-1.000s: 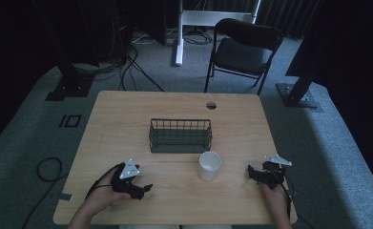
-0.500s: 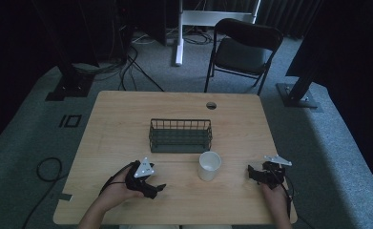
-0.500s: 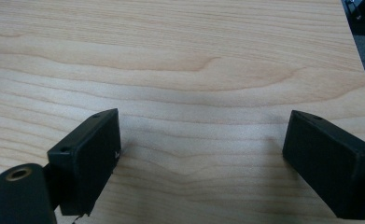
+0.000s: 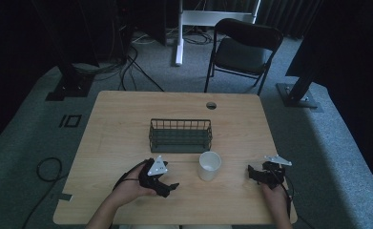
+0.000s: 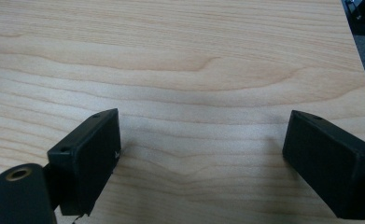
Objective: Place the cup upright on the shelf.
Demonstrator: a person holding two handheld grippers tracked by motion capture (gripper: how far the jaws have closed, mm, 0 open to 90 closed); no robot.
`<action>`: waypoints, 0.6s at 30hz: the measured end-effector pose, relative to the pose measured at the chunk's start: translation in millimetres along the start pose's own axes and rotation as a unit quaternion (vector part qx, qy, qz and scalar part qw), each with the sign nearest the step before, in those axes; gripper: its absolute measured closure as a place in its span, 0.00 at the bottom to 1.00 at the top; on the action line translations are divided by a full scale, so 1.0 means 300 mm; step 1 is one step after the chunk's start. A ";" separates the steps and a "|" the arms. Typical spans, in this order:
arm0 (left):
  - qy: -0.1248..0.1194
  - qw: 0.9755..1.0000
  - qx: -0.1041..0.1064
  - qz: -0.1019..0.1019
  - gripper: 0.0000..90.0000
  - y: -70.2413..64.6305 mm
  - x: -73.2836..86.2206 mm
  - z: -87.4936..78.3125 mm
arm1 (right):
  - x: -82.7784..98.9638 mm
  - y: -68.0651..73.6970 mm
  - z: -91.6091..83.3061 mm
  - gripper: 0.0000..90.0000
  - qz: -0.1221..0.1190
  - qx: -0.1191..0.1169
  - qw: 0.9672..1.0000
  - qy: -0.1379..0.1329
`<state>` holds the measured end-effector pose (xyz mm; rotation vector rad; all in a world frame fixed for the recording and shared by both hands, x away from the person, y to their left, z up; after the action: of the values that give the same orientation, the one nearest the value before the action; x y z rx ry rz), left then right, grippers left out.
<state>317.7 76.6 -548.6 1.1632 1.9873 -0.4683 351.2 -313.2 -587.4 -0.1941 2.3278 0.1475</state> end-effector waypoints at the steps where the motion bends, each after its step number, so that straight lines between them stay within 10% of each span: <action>1: -0.004 1.000 0.001 0.000 0.11 -0.003 -0.006 0.004 | 0.000 0.000 0.000 0.12 0.000 0.000 1.000 0.000; 18: -0.024 0.999 0.025 0.006 0.11 -0.051 -0.104 0.085 | 0.000 0.000 0.000 0.12 0.001 0.000 1.000 0.000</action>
<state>324.6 34.5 -541.7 1.1836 1.9355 -0.5381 351.2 -313.1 -587.4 -0.1925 2.3284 0.1485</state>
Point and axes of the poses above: each handheld gripper's, and its own axes: z roughly forward along the jaws, x roughly out of its underside, y roughly to its left, the point moved 5 cm from there along z, roughly forward along the jaws, and after that the axes turned 3 degrees about -x, right-handed, at the moved point
